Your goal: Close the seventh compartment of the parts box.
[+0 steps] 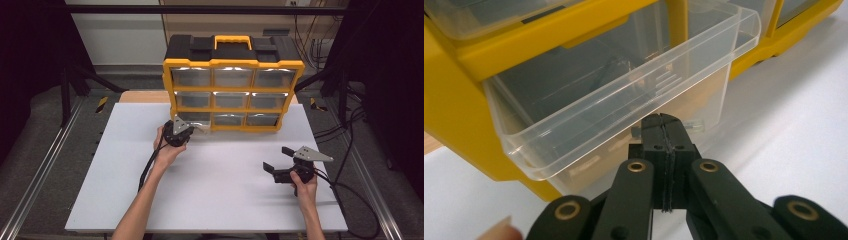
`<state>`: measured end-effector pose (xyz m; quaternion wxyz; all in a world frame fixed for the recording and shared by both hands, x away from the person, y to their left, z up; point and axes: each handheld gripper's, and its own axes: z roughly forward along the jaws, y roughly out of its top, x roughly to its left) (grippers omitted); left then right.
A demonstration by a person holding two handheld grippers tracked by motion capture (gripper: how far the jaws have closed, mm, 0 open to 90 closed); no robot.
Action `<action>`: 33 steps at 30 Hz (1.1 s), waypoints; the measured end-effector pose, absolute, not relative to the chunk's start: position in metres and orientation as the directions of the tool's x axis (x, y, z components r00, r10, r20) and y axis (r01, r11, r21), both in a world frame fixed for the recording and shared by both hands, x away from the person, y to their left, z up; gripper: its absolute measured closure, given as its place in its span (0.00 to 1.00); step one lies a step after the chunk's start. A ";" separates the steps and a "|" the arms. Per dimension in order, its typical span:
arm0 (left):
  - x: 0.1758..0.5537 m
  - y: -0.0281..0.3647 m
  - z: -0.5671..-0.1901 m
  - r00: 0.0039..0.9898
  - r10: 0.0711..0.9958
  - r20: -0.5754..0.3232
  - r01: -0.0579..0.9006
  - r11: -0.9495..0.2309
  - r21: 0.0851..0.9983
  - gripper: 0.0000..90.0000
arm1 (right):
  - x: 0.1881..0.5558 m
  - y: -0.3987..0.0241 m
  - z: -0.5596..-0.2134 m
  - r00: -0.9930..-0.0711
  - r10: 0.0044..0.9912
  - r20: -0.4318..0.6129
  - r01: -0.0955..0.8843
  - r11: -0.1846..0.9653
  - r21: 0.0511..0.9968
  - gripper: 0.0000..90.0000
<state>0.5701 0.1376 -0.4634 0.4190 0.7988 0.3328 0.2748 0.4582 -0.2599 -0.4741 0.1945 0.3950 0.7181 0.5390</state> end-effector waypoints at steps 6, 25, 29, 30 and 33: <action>0.573 0.138 -0.463 0.623 0.767 0.156 0.306 -0.422 0.853 0.99 | 0.458 -0.260 -0.474 -0.612 0.777 0.148 0.358 0.106 0.928 0.01; 0.583 0.139 -0.461 0.613 0.773 0.162 0.313 -0.426 0.849 0.99 | 0.458 -0.260 -0.474 -0.613 0.776 0.150 0.358 0.103 0.928 0.01; 0.586 0.139 -0.461 0.611 0.775 0.162 0.314 -0.425 0.849 0.99 | 0.458 -0.260 -0.474 -0.613 0.776 0.150 0.358 0.103 0.928 0.01; 0.586 0.139 -0.461 0.611 0.775 0.160 0.315 -0.424 0.849 0.99 | 0.458 -0.260 -0.474 -0.613 0.776 0.149 0.357 0.104 0.928 0.01; 0.587 0.139 -0.461 0.609 0.776 0.162 0.313 -0.423 0.851 0.99 | 0.458 -0.260 -0.474 -0.613 0.776 0.150 0.358 0.104 0.928 0.01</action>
